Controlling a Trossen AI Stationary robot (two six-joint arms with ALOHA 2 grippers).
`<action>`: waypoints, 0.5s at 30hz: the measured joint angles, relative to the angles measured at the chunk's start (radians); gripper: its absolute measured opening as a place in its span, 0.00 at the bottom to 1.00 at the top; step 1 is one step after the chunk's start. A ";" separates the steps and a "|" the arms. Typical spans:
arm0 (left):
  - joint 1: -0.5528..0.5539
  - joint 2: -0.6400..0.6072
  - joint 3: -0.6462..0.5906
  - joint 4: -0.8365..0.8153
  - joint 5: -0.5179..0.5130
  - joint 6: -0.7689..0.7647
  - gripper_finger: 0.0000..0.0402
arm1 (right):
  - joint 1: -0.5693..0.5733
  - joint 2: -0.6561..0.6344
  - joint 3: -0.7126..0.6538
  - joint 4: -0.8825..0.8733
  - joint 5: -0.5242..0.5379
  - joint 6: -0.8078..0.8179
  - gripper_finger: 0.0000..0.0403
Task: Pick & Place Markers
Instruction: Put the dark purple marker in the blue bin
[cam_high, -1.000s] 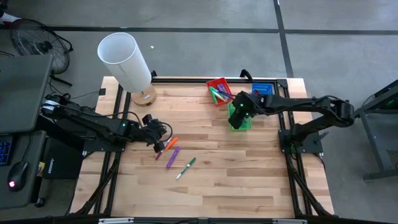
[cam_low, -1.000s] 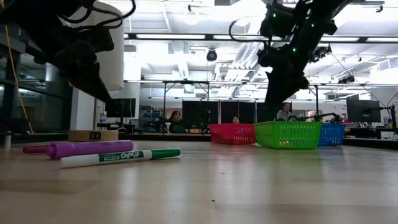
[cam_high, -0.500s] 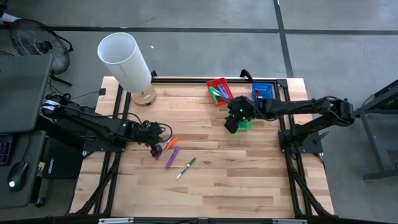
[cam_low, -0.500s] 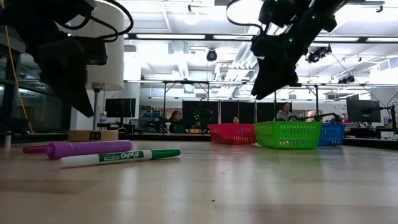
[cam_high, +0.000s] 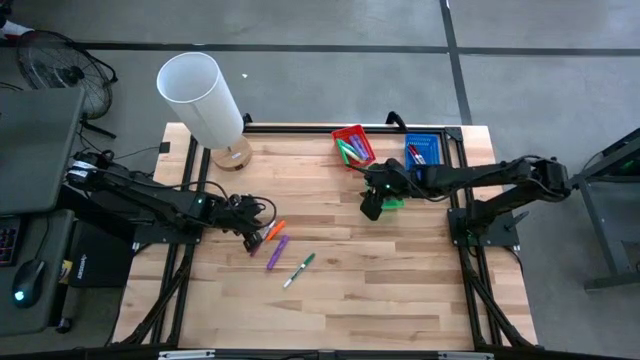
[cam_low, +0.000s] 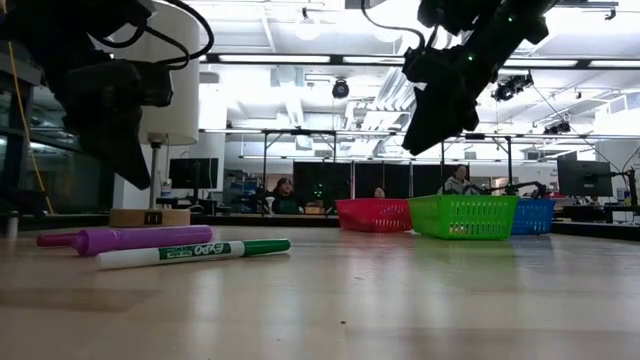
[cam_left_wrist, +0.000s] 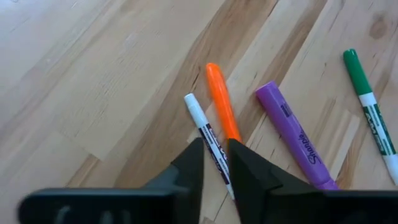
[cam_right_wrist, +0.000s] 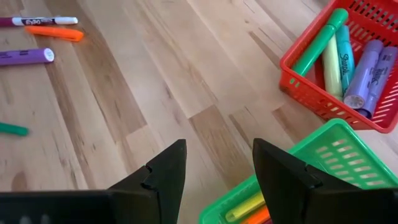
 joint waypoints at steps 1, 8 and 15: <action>0.000 0.000 0.000 0.000 0.000 -0.008 0.19 | 0.005 0.000 0.000 0.000 0.003 0.000 0.43; 0.000 0.000 0.017 -0.004 0.012 -0.040 0.33 | 0.034 0.000 0.000 0.014 0.004 0.000 0.43; 0.000 0.037 0.084 -0.021 0.020 0.002 0.33 | 0.038 0.001 0.000 0.014 0.004 -0.010 0.43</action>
